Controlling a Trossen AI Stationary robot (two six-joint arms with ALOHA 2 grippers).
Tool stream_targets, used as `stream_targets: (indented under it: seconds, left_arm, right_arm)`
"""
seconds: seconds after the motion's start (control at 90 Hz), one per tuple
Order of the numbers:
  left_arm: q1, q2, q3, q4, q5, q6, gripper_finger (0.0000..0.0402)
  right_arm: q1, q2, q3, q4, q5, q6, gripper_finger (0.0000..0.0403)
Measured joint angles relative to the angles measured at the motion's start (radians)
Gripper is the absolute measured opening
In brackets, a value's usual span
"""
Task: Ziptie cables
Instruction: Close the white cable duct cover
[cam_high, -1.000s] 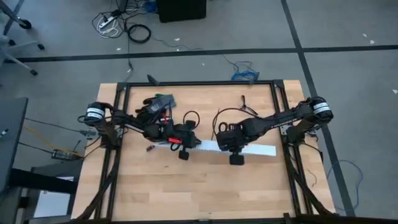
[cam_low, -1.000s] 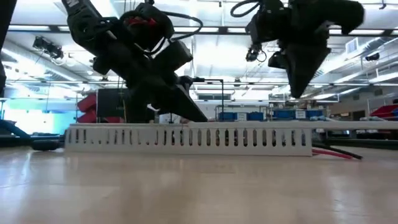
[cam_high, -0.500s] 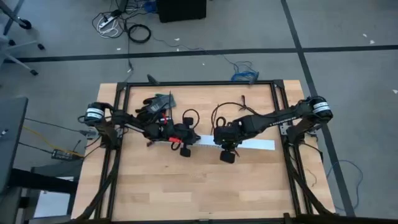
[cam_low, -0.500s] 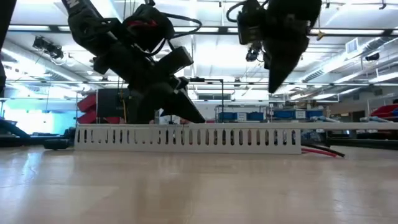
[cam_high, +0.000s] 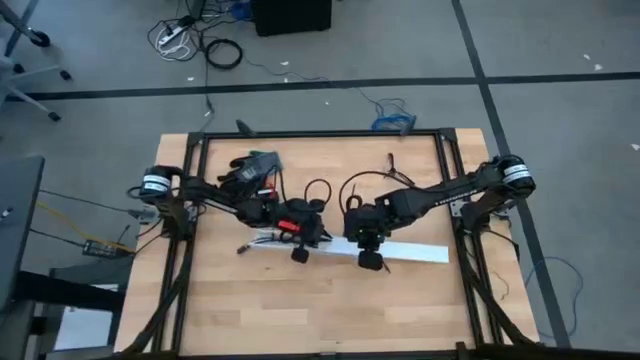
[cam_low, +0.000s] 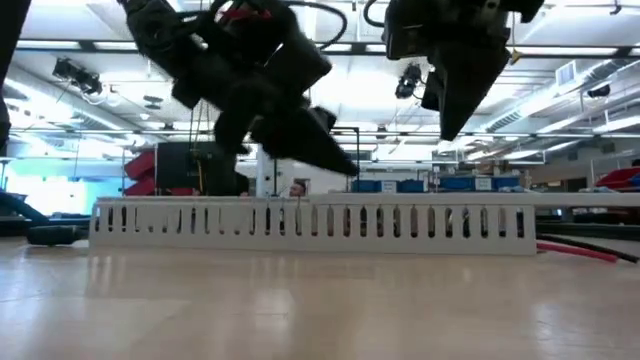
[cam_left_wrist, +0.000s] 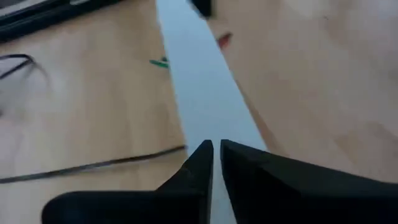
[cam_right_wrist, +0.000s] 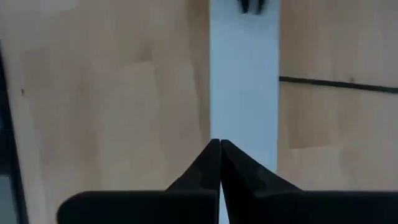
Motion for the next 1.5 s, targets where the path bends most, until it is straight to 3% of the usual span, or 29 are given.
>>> stream_targets:
  seconds: [0.1, 0.244, 0.333, 0.433, 0.644, 0.789, 0.989, 1.222, 1.5]
  left_arm:
    - [-0.001, -0.076, 0.09, -0.158, -0.05, -0.113, 0.0062]
    - [0.0, -0.192, 0.214, -0.616, -0.109, -0.181, 0.0095]
    - [0.001, -0.268, 0.23, -0.844, -0.087, -0.183, 0.01]
    - [0.01, -0.4, 0.19, -0.951, -0.037, -0.184, 0.0101]
    - [0.039, -0.707, -0.09, -0.741, 0.026, -0.25, 0.0102]
    - [0.034, -0.773, -0.243, -0.612, 0.102, -0.265, 0.0119]
    - [0.032, -0.746, -0.352, -0.47, 0.092, -0.257, 0.0202]
    - [0.021, -0.636, -0.375, -0.258, 0.036, -0.282, 0.0308]
    - [0.006, -0.431, -0.375, -0.133, 0.004, -0.254, 0.0368]
  right_arm:
    - [0.012, -0.02, 0.001, -0.008, -0.025, -0.006, 0.0003]
    - [0.034, -0.046, 0.002, 0.01, -0.011, -0.035, 0.0001]
    - [0.037, -0.046, 0.001, 0.049, -0.012, -0.014, 0.0001]
    - [0.028, -0.042, -0.003, 0.12, -0.013, 0.059, 0.0]
    - [0.005, -0.006, -0.007, 0.337, 0.113, 0.223, 0.0]
    - [0.0, 0.009, -0.009, 0.377, 0.149, 0.384, 0.0]
    - [-0.001, 0.041, -0.008, 0.403, 0.154, 0.427, 0.0]
    - [-0.001, 0.094, -0.011, 0.41, 0.111, 0.421, 0.0]
    - [0.004, 0.156, -0.011, 0.464, 0.075, 0.426, 0.0]
